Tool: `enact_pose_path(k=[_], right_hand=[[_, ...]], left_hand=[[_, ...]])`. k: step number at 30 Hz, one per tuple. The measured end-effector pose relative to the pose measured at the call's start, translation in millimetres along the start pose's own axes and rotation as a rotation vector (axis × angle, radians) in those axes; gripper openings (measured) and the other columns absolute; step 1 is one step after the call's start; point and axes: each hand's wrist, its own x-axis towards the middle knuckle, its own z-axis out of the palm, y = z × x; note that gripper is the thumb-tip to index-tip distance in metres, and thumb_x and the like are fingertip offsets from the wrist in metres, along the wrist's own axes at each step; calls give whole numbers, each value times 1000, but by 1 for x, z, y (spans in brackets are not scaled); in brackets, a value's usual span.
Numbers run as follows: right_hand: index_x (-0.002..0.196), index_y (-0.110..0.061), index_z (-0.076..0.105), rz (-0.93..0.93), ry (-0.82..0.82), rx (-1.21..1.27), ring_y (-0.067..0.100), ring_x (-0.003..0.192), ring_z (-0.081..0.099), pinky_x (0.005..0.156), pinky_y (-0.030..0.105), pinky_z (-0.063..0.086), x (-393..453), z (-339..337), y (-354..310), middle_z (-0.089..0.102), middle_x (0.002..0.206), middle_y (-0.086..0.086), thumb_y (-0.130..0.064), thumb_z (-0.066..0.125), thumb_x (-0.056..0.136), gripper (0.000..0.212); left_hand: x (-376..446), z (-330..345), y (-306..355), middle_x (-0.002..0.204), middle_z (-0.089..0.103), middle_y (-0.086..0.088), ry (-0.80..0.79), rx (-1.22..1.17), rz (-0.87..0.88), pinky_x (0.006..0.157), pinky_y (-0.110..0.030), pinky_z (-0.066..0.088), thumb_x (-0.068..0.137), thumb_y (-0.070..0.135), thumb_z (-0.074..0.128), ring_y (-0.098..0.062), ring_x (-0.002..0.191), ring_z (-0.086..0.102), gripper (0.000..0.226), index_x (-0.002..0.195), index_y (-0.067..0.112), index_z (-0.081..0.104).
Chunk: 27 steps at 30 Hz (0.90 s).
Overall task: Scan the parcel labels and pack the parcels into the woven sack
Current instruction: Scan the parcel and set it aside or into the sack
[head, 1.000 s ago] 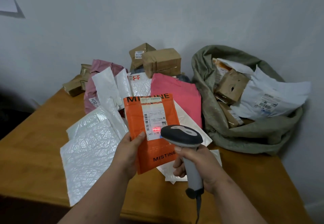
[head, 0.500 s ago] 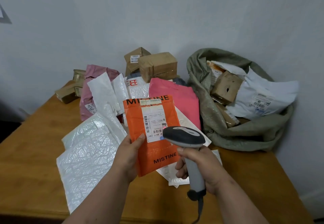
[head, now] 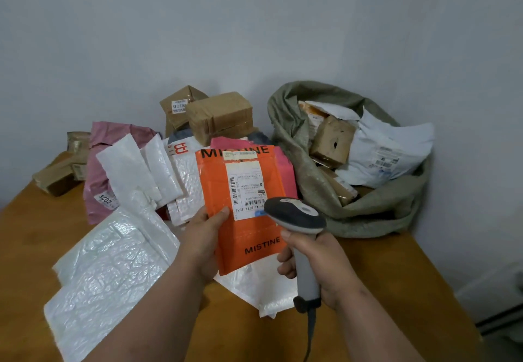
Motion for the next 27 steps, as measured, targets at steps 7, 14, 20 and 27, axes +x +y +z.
enact_pose_path(k=[7, 14, 20, 27], right_hand=[[96, -15, 71, -66, 180, 26, 21, 63, 73, 58, 27, 54, 51, -50, -17, 75, 76, 7, -33, 74, 88, 20], [90, -7, 72, -39, 239, 148, 19, 54, 67, 48, 27, 50, 124, -120, -44, 74, 73, 10, -28, 75, 87, 22], [96, -9, 71, -48, 156, 160, 19, 56, 68, 48, 24, 51, 173, -163, -71, 74, 74, 10, -23, 72, 89, 16], [84, -20, 74, -63, 119, 225, 17, 57, 67, 50, 25, 51, 211, -194, -88, 75, 77, 10, -25, 73, 87, 6]], left_hand=[[49, 84, 15, 107, 76, 3, -75, 33, 67, 83, -54, 58, 99, 27, 58, -27, 98, 73, 17, 115, 31, 65], [109, 181, 22, 107, 75, 1, 31, 15, 174, 85, -55, 58, 99, 29, 59, -26, 100, 72, 14, 110, 30, 66], [158, 260, 56, 108, 70, 17, 119, 233, 570, 88, -35, 58, 101, 33, 55, -6, 101, 68, 14, 108, 42, 64], [232, 325, 90, 140, 55, 2, 189, 1235, 912, 107, -44, 36, 98, 21, 52, -24, 129, 48, 44, 138, 39, 56]])
